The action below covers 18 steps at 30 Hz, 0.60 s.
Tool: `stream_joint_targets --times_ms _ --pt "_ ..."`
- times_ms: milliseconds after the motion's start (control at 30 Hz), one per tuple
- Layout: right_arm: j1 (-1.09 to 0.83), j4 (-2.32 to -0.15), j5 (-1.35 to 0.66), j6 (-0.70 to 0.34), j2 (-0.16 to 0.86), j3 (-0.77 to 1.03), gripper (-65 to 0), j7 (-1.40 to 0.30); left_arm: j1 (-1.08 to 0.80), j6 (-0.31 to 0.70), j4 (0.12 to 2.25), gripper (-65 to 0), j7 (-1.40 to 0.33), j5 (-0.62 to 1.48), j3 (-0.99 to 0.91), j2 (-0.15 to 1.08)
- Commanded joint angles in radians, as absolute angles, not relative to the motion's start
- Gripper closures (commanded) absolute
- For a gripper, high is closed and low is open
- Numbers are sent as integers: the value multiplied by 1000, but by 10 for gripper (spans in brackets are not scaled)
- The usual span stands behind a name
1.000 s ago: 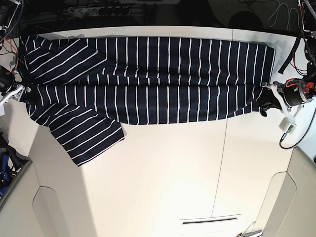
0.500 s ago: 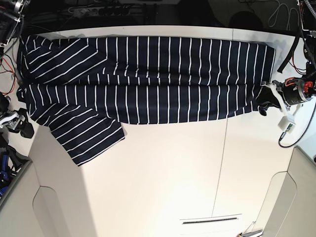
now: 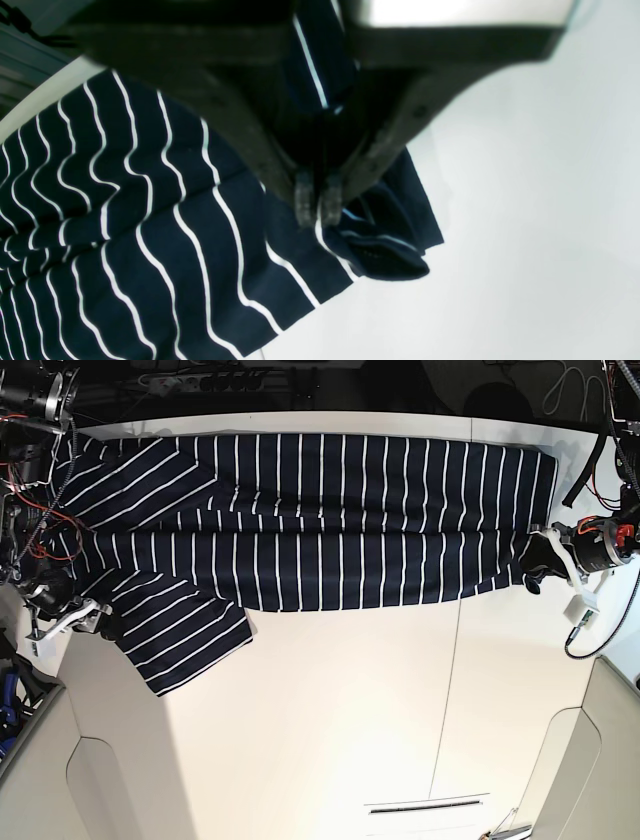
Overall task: Fold the T-shirt properly
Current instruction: 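Grasp the folded edge with both grippers and tuck it under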
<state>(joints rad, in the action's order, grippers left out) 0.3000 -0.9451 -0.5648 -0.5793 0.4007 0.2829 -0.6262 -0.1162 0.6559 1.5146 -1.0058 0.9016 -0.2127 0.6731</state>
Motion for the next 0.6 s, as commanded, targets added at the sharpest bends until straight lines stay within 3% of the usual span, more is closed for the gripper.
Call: stream_joint_targets --times_ms 0,300,367,467,500,567 --pt "331 -949 -583 -587 405 274 -422 -602 -103 666 1531 0 -992 917 -223 696" --pt "332 -947 -583 -588 328 257 -396 -602 -103 666 1531 0 -992 916 -223 696" --pt "332 -948 -583 -588 326 257 -278 -602 -103 667 1531 0 -992 916 -223 696" --pt "332 -950 -583 -588 327 257 -37 -603 -103 666 1531 0 -992 916 -223 696" --pt "332 -952 -583 -588 327 257 0 -603 -103 666 1531 0 -992 916 -223 696" --pt "332 -962 -583 -591 327 258 0 -615 -102 667 1531 0 -991 916 -223 696"
